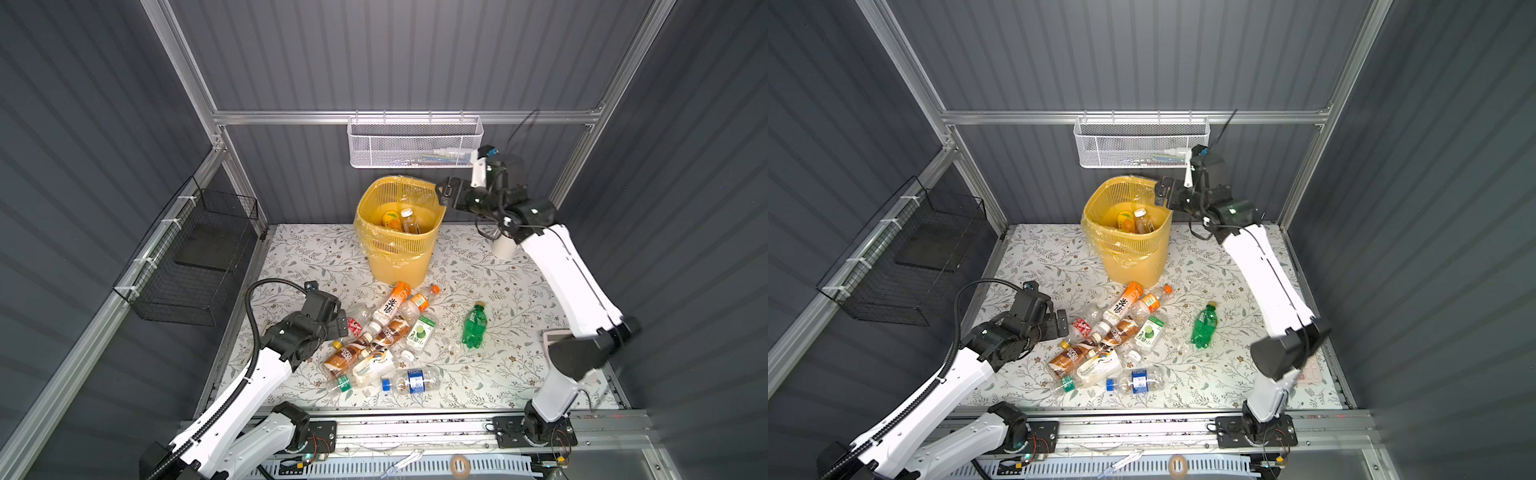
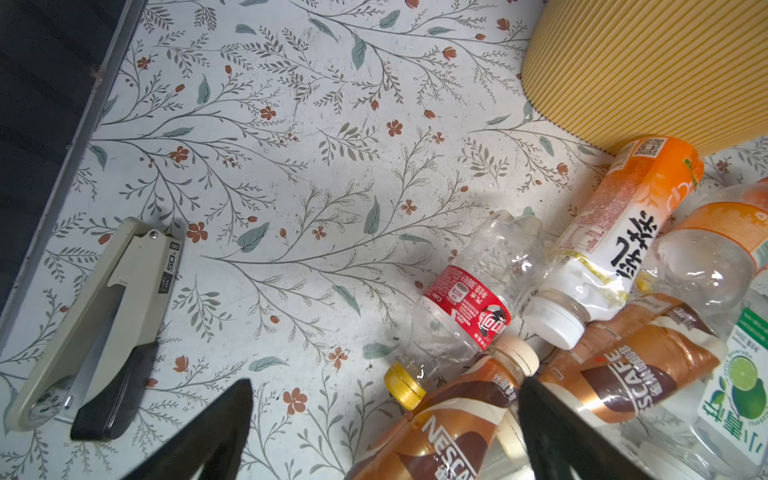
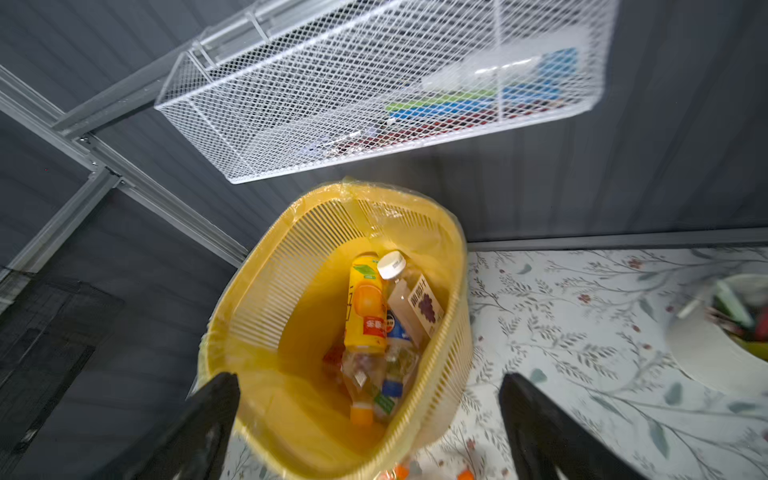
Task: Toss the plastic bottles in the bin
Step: 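Lower the right gripper onto the green soda bottle and grasp it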
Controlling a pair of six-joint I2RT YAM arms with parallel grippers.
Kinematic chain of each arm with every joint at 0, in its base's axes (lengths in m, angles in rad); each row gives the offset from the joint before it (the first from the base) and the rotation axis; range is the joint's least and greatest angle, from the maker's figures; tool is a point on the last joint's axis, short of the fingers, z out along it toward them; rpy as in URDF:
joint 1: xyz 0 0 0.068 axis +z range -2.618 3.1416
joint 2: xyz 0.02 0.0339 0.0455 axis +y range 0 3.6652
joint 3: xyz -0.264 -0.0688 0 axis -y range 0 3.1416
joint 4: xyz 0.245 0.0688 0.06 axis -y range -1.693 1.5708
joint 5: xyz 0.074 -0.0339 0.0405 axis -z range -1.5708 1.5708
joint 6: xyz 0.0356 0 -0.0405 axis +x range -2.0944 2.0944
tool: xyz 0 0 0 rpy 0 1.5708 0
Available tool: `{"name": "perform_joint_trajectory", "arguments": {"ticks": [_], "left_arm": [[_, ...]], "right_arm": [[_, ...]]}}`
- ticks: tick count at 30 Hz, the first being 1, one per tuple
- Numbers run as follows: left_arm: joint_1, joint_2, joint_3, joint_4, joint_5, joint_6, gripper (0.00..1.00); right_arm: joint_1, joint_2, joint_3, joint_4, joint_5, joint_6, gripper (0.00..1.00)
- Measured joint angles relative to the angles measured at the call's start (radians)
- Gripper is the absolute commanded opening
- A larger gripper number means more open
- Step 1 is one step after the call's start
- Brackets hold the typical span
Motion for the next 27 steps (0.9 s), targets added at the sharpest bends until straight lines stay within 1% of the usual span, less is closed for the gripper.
{"name": "perform_joint_trajectory", "arguments": {"ticks": [3, 6, 10, 13, 16, 18, 23, 27], "left_arm": [[0.0, 0.0, 0.0, -0.005, 0.0, 0.0, 1.0], [0.0, 0.0, 0.0, -0.005, 0.001, 0.0, 1.0], [0.0, 0.0, 0.0, -0.007, 0.003, 0.0, 1.0], [0.0, 0.0, 0.0, -0.008, 0.008, -0.003, 1.0], [0.0, 0.008, 0.0, -0.007, 0.023, -0.02, 1.0], [0.0, 0.02, 0.0, -0.007, 0.035, -0.036, 1.0], [0.0, 0.034, -0.012, -0.008, 0.036, -0.079, 1.0], [0.0, 0.035, -0.017, -0.008, 0.029, -0.112, 1.0]], "right_arm": [[-0.001, -0.243, -0.244, 0.072, 0.033, 0.007, 0.99], [-0.017, -0.428, -0.488, 0.124, 0.064, 0.026, 0.99], [-0.063, -0.557, -0.789, 0.132, 0.112, 0.074, 0.99], [-0.085, -0.603, -1.013, 0.108, 0.134, 0.119, 0.99], [-0.095, -0.645, -1.183, 0.088, 0.134, 0.154, 0.99], [-0.099, -0.657, -1.259, 0.088, 0.127, 0.17, 0.99], [-0.105, -0.616, -1.358, 0.108, 0.082, 0.195, 0.99], [-0.106, -0.559, -1.398, 0.174, 0.037, 0.198, 0.99]]}}
